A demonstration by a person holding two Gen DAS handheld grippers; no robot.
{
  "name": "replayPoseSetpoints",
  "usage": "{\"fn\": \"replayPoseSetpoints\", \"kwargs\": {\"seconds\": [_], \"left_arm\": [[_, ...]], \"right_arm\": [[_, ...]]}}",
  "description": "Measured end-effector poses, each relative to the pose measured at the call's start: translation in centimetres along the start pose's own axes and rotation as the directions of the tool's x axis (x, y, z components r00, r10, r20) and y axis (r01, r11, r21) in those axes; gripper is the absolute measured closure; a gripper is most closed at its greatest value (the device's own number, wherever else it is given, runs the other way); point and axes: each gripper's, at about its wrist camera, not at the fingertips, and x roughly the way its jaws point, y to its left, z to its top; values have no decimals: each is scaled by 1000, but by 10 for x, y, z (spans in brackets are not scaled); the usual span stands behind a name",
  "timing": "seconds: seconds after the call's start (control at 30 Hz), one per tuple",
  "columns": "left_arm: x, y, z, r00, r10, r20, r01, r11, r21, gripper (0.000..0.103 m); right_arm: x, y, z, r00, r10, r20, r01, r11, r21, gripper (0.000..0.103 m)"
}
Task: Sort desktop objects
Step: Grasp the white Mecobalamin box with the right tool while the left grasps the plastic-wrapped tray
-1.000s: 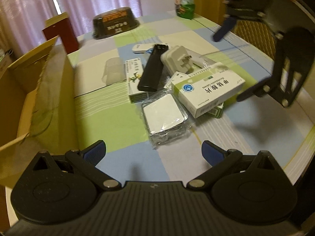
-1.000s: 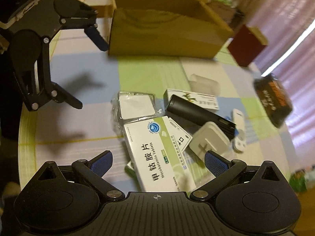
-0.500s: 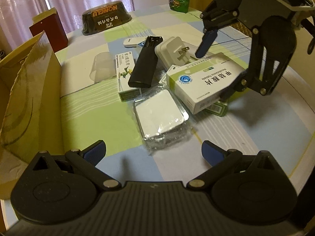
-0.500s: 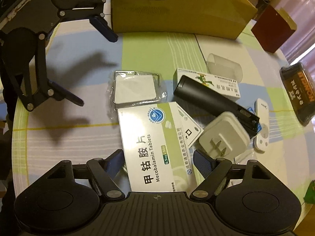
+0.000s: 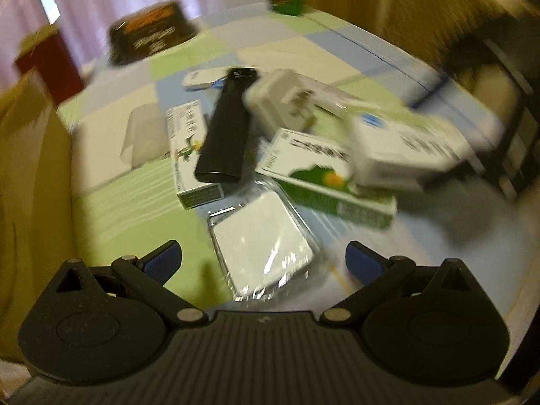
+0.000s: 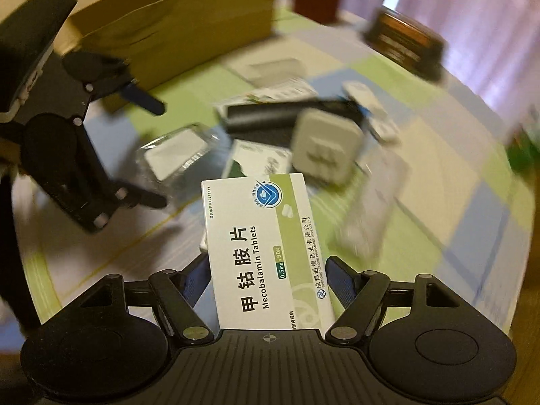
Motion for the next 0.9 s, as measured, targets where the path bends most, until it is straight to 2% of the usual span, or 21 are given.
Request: {"fn": "replayPoseSetpoints", "kwargs": {"seconds": [0.07, 0.13, 0.2, 0.27, 0.5, 0.7, 0.9], "left_arm": [[7, 3, 3, 1000, 24, -14, -25, 997, -75, 7], [12, 8, 2, 999, 12, -30, -16, 988, -150, 12], [13, 12, 1, 999, -7, -34, 0, 977, -215, 28], [14, 13, -2, 999, -19, -37, 9, 968, -250, 37], [0, 5, -8, 999, 2, -39, -10, 979, -206, 42], [-31, -2, -11, 1000, 24, -18, -27, 991, -129, 42], [-71, -2, -8, 998, 56, 38, -52, 994, -99, 42]], "right_arm": [[-6, -3, -9, 1000, -15, 10, 14, 996, 87, 30], [-10, -5, -16, 1000, -23, 19, 20, 987, 162, 30], [-14, -6, -22, 999, -36, 22, 31, 975, 218, 30], [-15, -7, -25, 999, -48, 24, 40, 964, 261, 30], [-16, -1, -29, 997, -62, 47, 41, 931, 362, 30], [-25, 12, -25, 994, -73, 78, 37, 921, 388, 30], [-46, 29, -13, 989, -84, 122, 32, 925, 378, 30]]}}
